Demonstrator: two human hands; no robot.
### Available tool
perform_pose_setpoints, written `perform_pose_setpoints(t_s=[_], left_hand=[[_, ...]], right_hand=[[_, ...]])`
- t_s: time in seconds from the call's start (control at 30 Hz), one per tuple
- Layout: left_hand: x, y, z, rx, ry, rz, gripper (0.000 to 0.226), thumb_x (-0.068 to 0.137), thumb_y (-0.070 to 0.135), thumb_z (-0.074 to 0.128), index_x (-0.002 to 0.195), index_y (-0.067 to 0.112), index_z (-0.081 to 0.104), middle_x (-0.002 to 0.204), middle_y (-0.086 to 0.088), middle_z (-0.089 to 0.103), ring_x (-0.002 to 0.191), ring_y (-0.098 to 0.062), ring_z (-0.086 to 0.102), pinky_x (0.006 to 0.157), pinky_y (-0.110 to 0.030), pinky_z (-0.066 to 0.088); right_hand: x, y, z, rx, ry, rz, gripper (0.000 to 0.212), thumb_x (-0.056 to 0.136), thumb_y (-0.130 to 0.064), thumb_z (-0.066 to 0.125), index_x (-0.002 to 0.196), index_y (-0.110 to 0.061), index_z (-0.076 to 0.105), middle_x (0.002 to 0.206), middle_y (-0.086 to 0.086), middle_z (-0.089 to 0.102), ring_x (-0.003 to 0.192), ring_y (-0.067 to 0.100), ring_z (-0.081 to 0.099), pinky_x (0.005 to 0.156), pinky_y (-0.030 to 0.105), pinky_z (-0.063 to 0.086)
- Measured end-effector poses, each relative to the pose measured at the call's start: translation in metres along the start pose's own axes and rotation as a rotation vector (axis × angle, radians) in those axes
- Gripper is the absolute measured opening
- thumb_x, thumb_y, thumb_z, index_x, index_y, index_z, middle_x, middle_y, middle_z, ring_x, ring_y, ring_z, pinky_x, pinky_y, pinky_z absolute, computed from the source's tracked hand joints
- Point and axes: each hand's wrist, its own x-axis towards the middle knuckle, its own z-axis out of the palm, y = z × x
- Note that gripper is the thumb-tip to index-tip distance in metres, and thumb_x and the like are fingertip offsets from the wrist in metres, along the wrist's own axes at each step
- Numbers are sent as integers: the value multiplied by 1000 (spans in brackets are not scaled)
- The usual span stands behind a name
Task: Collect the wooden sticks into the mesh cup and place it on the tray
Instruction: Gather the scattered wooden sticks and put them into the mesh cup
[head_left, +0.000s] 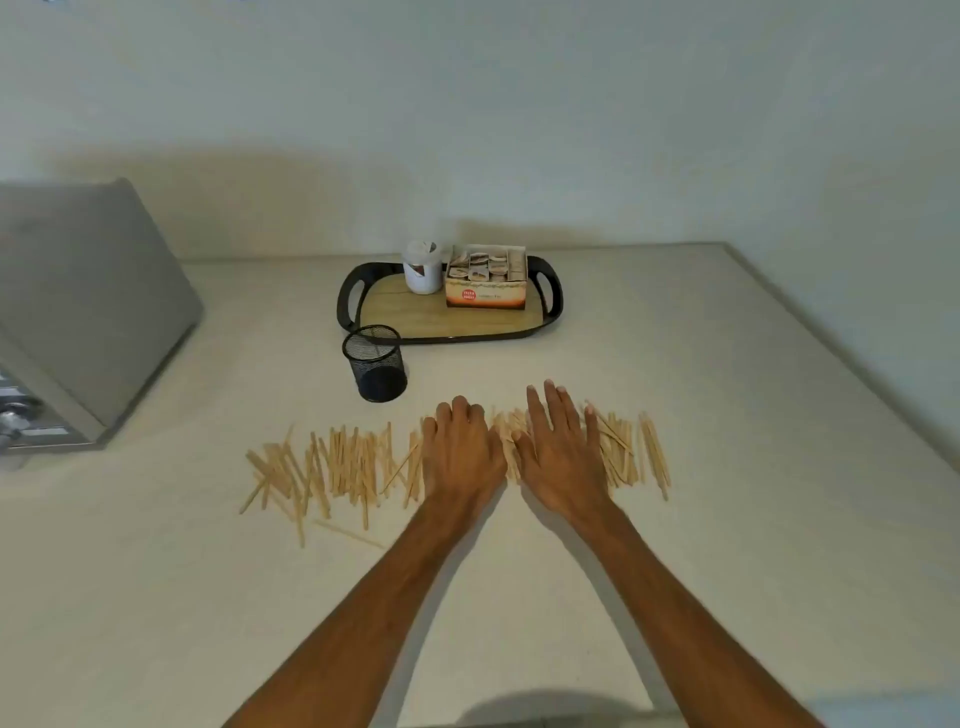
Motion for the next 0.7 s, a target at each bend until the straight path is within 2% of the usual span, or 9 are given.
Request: perform_pose_setpoints(t_s=[0.03,0.1,0.17,0.23,0.3,0.37,0.5,0.7], left_hand=[[3,-1,1,-3,3,-16,39,107,37,40,123,15,67,122,-6,67,109,-25,60,94,-41,47],[9,-1,2,-10,-25,-47,37,107,38,43,120,13,66,116,-8,69,104,-26,64,89,-41,51],[16,1,1,-20,-56,-49,39,108,42,44,123,12,64,117,-9,70,104,-27,66,87,-42,55],[21,8,2,-37,-63,-29,42,109,45,43,126,13,63,119,-9,71,105,-27,67,86,-41,56],[21,18,4,-23,-64,-3,47,109,50,42,130,14,62,123,-9,69,109,-27,66,88,-42,56],[18,30,6,-12,-83,8,57,107,59,40,135,14,60,129,-9,65,116,-29,63,95,-44,54],[12,53,12,23,-76,34,71,103,73,37,137,15,58,132,-8,59,120,-30,57,103,-47,46],[15,65,16,58,-95,-35,85,99,82,32,145,13,53,141,-12,54,130,-34,52,111,-53,37]], right_hand=[[-2,3,-1,17,11,13,65,114,-44,25,172,-22,8,180,5,3,167,22,1,134,52,4],[-5,13,-6,114,40,61,64,113,-39,37,171,-19,18,177,7,19,165,24,15,133,49,13],[-9,26,-11,204,90,127,59,110,-32,49,165,-15,35,167,9,40,156,27,36,126,46,33],[-11,40,-19,246,161,185,49,107,-26,55,155,-15,51,149,8,57,138,26,54,106,43,52],[-10,56,-28,235,217,258,36,105,-24,57,140,-16,64,131,6,64,121,25,63,86,36,54],[-9,72,-36,219,232,337,29,105,-25,57,129,-14,70,123,5,65,113,27,65,80,37,53],[-5,94,-42,91,139,463,33,105,-29,57,125,-6,68,125,12,61,115,31,62,81,41,53],[-1,107,-31,-10,-13,537,44,108,-43,51,126,-4,64,132,15,55,125,31,54,93,44,54]])
